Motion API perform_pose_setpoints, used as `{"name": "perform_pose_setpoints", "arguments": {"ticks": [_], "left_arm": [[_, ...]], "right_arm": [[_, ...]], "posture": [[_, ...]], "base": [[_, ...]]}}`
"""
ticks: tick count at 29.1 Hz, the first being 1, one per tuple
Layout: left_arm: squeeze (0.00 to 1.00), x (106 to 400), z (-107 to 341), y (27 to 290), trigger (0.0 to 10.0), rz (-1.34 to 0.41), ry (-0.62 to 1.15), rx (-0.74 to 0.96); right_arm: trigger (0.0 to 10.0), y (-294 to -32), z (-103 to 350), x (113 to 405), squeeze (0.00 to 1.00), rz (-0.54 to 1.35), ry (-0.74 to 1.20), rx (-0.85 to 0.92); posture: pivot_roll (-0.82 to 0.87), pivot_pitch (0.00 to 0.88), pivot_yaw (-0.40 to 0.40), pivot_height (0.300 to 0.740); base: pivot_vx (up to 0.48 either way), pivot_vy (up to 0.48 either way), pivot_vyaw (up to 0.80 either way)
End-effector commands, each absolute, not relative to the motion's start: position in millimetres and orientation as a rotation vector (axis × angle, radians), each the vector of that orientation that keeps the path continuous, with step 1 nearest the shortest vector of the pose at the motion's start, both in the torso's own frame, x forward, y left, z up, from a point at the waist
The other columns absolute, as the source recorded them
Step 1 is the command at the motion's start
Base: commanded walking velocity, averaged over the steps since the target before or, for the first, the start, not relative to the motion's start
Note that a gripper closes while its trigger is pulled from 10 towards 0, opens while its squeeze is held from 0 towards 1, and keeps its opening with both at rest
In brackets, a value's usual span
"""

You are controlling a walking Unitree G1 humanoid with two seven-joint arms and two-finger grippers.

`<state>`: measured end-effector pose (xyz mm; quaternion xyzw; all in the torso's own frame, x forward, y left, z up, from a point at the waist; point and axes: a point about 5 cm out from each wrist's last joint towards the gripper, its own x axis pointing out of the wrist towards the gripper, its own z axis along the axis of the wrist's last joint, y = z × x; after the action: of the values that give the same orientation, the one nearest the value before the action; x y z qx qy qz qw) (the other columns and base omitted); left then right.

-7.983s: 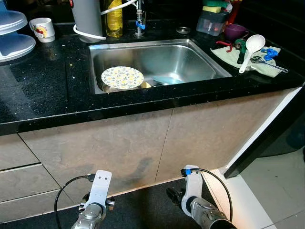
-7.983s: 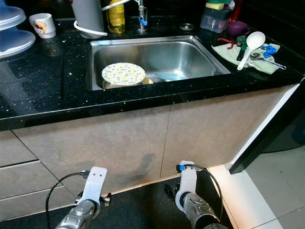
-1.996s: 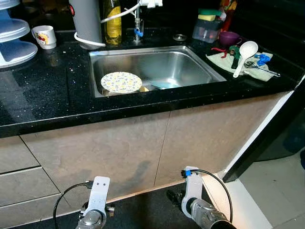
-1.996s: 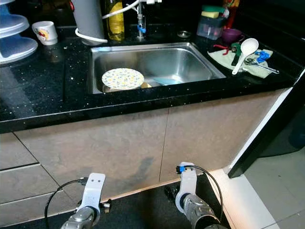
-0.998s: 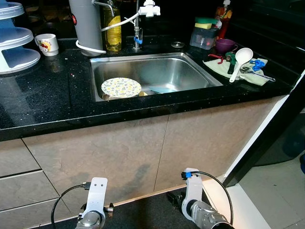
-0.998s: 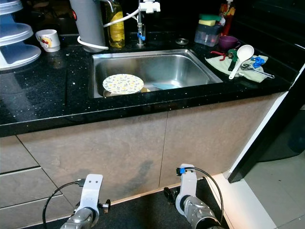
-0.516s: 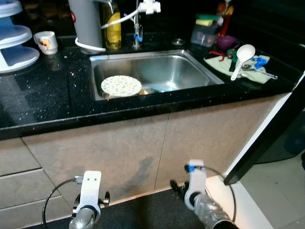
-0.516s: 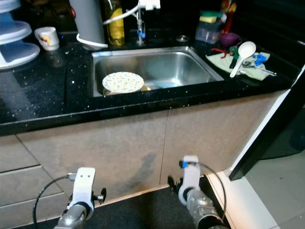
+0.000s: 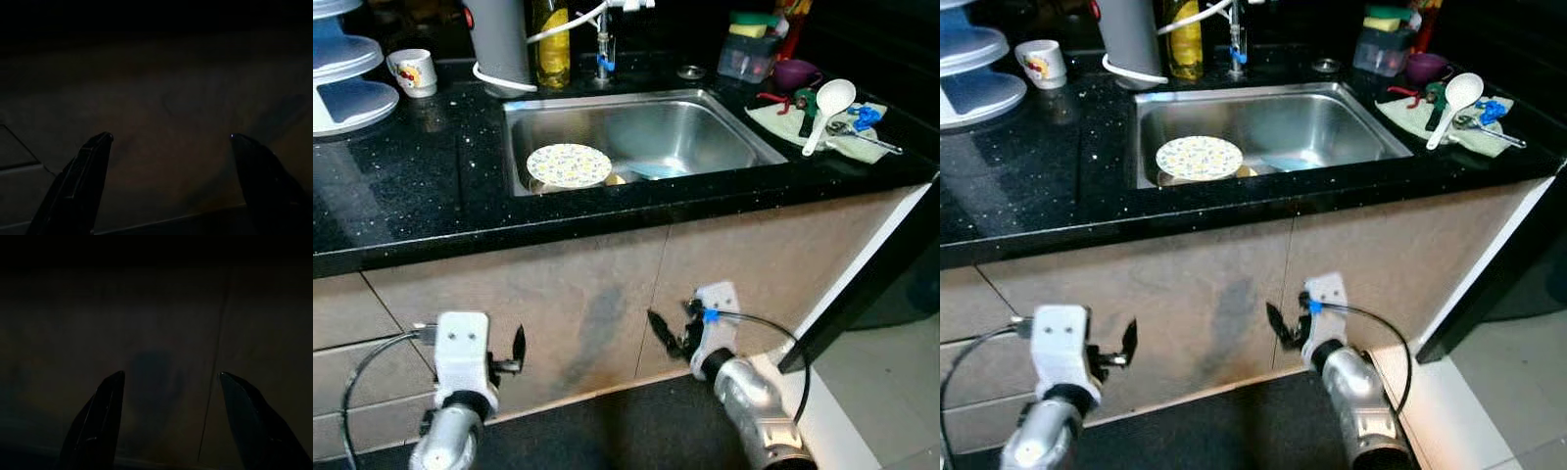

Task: Kitchen organization

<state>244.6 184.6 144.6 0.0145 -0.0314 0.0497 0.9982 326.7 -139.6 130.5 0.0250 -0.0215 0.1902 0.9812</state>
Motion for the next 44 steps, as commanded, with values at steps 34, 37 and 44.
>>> {"name": "perform_pose_setpoints", "arguments": {"ticks": [34,37,44], "left_arm": [[0.00,328,280,225,10.0,0.284,-0.071,0.208],[0.00,335,284,223,10.0,0.274,-0.029,0.213],[0.00,344,284,218,10.0,0.263,0.039,0.170]], "right_arm": [[10.0,-122,269,365,0.00,0.505,-0.184,0.120],[10.0,-120,271,366,0.00,0.531,-0.148,0.061],[10.0,-119,269,367,0.00,0.546,-0.106,0.054]], "posture": [[-0.06,0.191,-0.070,0.740],[-0.06,0.182,-0.065,0.740],[-0.06,0.171,-0.064,0.740]], "base": [[0.000,0.000,0.00],[0.000,0.000,0.00],[0.000,0.000,0.00]]}}
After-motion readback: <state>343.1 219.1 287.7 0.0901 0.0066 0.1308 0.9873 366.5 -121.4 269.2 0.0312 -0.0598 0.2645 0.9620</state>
